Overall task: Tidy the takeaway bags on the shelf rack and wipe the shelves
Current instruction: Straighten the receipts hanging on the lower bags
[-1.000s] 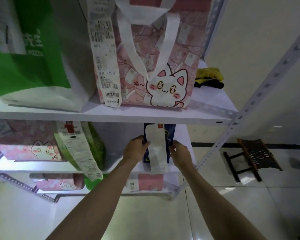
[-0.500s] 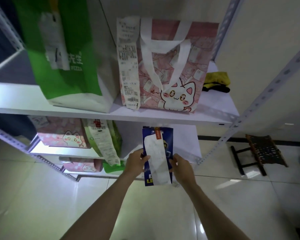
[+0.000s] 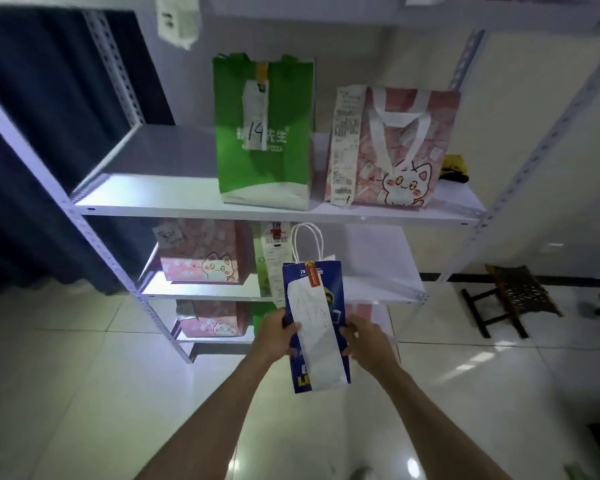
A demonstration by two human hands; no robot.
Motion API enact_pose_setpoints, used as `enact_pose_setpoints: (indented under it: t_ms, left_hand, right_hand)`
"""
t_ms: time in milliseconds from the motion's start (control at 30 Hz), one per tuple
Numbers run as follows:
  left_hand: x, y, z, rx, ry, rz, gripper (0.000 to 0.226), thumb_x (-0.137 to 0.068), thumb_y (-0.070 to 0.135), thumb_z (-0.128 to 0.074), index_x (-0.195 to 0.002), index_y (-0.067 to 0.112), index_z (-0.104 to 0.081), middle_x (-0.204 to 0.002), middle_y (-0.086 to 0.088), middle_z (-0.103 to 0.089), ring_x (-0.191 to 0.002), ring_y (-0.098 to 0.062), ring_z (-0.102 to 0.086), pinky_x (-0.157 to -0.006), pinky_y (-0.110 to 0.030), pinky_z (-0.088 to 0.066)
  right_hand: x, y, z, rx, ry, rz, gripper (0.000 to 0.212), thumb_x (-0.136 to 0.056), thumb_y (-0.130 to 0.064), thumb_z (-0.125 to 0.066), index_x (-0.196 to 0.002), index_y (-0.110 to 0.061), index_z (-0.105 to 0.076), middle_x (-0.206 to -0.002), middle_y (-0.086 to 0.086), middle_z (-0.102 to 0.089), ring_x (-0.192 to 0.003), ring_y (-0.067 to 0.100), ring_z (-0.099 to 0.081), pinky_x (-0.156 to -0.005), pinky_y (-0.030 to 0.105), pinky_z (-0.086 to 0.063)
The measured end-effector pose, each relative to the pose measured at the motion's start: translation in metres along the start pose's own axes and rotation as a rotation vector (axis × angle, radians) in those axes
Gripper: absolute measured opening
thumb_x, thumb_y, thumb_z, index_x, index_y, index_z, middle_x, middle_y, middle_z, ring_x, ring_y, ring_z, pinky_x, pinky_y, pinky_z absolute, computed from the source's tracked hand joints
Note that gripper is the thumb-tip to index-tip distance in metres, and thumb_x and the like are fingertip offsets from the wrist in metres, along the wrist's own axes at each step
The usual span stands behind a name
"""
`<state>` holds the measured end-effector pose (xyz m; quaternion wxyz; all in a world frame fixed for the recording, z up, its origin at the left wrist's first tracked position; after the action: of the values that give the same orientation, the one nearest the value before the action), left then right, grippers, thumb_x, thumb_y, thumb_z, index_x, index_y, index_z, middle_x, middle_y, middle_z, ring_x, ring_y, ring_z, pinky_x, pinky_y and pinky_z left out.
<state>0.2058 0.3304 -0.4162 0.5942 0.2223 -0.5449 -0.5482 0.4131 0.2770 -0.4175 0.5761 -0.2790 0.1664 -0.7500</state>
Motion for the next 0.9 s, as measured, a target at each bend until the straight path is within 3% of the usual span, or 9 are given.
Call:
enact_pose_setpoints:
  t_ms: [133,267,400,500,600,800,900]
  left_hand:
    - [0.038,-0.003,0.065,-0.034,0.105,-0.074,0.019,-0.098,0.019,-0.066,-0.103,0.003,-0.057,-0.101,-0.004,-0.068,-0.091,-0.024,-0.071,-0.069,-0.049,-0.065]
    - [0.066,0.01,0.116,0.078,0.204,-0.166,0.019,-0.096,0.024,-0.069,-0.094,0.008,-0.058,-0.097,-0.002,-0.073,-0.088,-0.022,-0.073,-0.076,-0.048,-0.065]
    - [0.082,0.034,0.152,0.173,0.308,-0.214,0.013,-0.095,0.019,-0.071,-0.093,0.01,-0.062,-0.097,-0.005,-0.071,-0.088,-0.025,-0.072,-0.063,-0.035,-0.065]
    - [0.09,0.055,0.176,0.188,0.381,-0.259,0.009,-0.095,0.021,-0.072,-0.093,0.016,-0.064,-0.098,0.0,-0.071,-0.088,-0.021,-0.072,-0.061,-0.025,-0.062]
    - [0.095,0.075,0.201,0.158,0.433,-0.305,0.01,-0.096,0.019,-0.07,-0.097,0.011,-0.064,-0.095,0.0,-0.071,-0.086,-0.018,-0.07,-0.057,-0.018,-0.058]
    - [0.093,0.116,0.258,-0.049,0.451,-0.407,0.009,-0.098,0.017,-0.067,-0.099,0.008,-0.065,-0.091,-0.002,-0.072,-0.082,-0.018,-0.072,-0.057,-0.02,-0.06]
    - [0.084,0.127,0.286,-0.062,0.5,-0.413,0.01,-0.097,0.02,-0.068,-0.098,0.01,-0.065,-0.091,-0.003,-0.071,-0.079,-0.021,-0.072,-0.06,-0.03,-0.064]
  right_hand:
    - [0.036,-0.06,-0.016,-0.061,0.045,0.033,0.01,-0.104,-0.027,-0.055,-0.099,-0.02,-0.062,-0.097,0.0,-0.072,-0.073,0.015,-0.072,-0.07,0.038,-0.064]
    - [0.061,-0.124,-0.003,-0.167,0.112,0.081,0.01,-0.105,-0.025,-0.054,-0.097,-0.024,-0.058,-0.093,-0.004,-0.071,-0.072,0.014,-0.073,-0.072,0.039,-0.064]
    - [0.062,-0.169,0.015,-0.25,0.175,0.104,0.007,-0.104,-0.026,-0.055,-0.099,-0.026,-0.059,-0.09,-0.006,-0.071,-0.064,0.009,-0.072,-0.067,0.036,-0.065]
    - [0.053,-0.197,0.028,-0.37,0.167,0.137,0.008,-0.104,-0.025,-0.054,-0.104,-0.028,-0.061,-0.095,-0.006,-0.072,-0.07,0.013,-0.075,-0.073,0.043,-0.065]
    - [0.045,-0.226,0.041,-0.418,0.157,0.17,0.016,-0.102,-0.02,-0.05,-0.098,-0.031,-0.061,-0.093,-0.005,-0.072,-0.068,0.015,-0.074,-0.073,0.046,-0.064]
    - [0.02,-0.278,0.057,-0.438,0.13,0.261,0.008,-0.1,-0.016,-0.058,-0.102,-0.022,-0.063,-0.092,0.002,-0.07,-0.063,0.018,-0.073,-0.063,0.04,-0.064]
    - [-0.002,-0.304,0.055,-0.478,0.104,0.278,0.006,-0.1,-0.015,-0.059,-0.103,-0.018,-0.064,-0.09,0.003,-0.071,-0.063,0.017,-0.073,-0.061,0.035,-0.063]
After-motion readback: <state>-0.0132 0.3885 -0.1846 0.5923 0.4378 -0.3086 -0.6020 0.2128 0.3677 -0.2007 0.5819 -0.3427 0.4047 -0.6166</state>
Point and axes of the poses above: each hand's wrist, its own x-axis away from the middle knuckle, its own z-axis out of the back of the hand, y = z × x, the point moved 4 cm from there along -x, towards the middle knuckle
